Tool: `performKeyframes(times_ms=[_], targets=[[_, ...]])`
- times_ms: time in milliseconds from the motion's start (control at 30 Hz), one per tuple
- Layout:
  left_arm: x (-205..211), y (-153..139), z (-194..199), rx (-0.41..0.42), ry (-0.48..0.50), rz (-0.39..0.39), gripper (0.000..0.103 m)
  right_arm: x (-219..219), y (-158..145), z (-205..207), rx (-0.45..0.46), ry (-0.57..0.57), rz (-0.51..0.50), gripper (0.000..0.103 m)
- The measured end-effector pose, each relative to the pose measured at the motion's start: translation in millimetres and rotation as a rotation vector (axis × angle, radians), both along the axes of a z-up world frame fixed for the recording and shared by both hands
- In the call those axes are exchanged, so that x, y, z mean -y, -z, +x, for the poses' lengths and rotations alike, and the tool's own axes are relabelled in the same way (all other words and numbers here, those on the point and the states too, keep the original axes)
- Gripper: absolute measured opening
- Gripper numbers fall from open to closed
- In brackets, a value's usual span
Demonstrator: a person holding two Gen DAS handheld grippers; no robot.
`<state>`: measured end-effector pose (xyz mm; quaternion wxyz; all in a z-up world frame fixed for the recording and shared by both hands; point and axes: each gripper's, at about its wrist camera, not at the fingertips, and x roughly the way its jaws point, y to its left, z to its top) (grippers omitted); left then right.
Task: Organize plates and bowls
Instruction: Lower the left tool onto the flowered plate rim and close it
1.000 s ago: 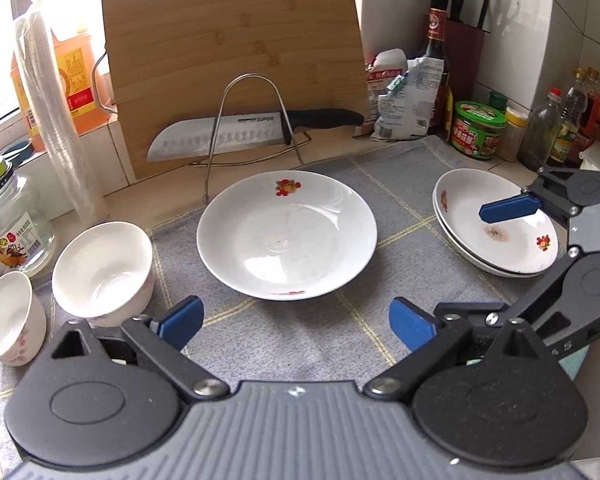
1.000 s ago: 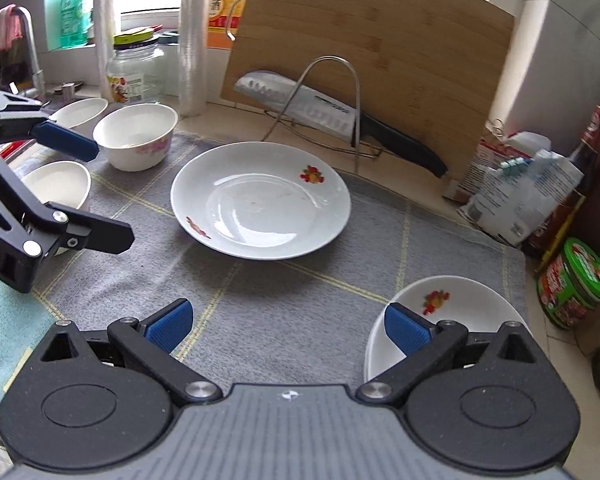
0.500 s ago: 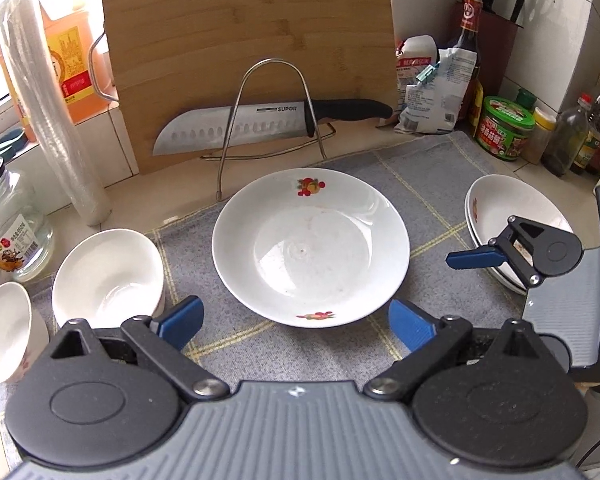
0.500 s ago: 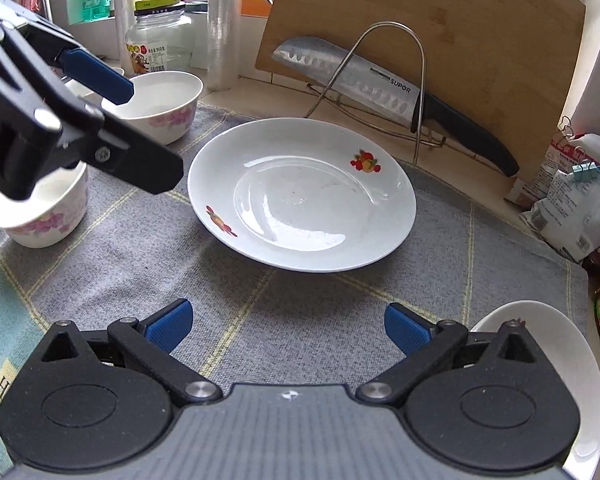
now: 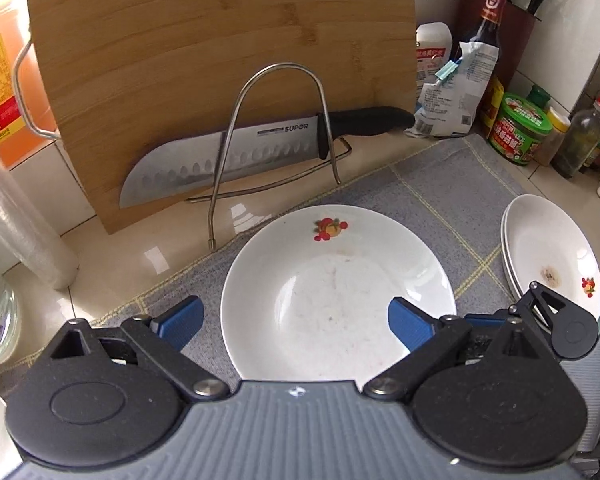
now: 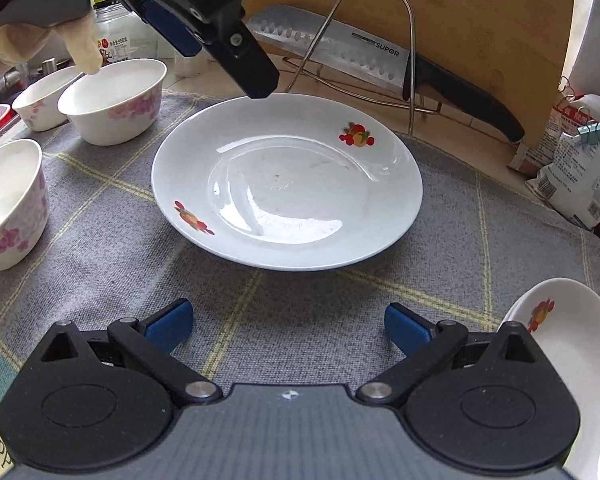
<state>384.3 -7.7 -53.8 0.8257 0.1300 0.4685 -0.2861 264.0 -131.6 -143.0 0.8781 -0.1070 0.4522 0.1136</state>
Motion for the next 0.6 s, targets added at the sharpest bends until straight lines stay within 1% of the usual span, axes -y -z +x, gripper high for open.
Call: performKeyframes(times_ms=[100, 233, 400, 533, 600], targets=[[4.8, 11.3, 15.8, -0.034, -0.007, 0.000, 0.098, 3.9, 2.8, 4.2, -0.006, 0.019, 0.035, 0.103], [5.8, 25.7, 34.5, -0.083, -0.038, 0.008, 0.096, 2.3, 3.1, 4.6, -0.003, 0.020, 0.035, 0.103], [5.4, 37.5, 51.7, -0.137, -0.074, -0.002, 0.095, 2.6, 2.7, 6.8, -0.007, 0.015, 0.034, 0.103], [10.5, 46.2, 57.8, -0.156, -0.080, 0.010, 0.082, 2.4, 3.3, 10.9, -0.008, -0.011, 0.036, 0.103], [11.5, 50.7, 60.3, -0.169, -0.084, 0.012, 0.081, 2.2, 4.0, 13.0, -0.003, -0.019, 0.038, 0.103]])
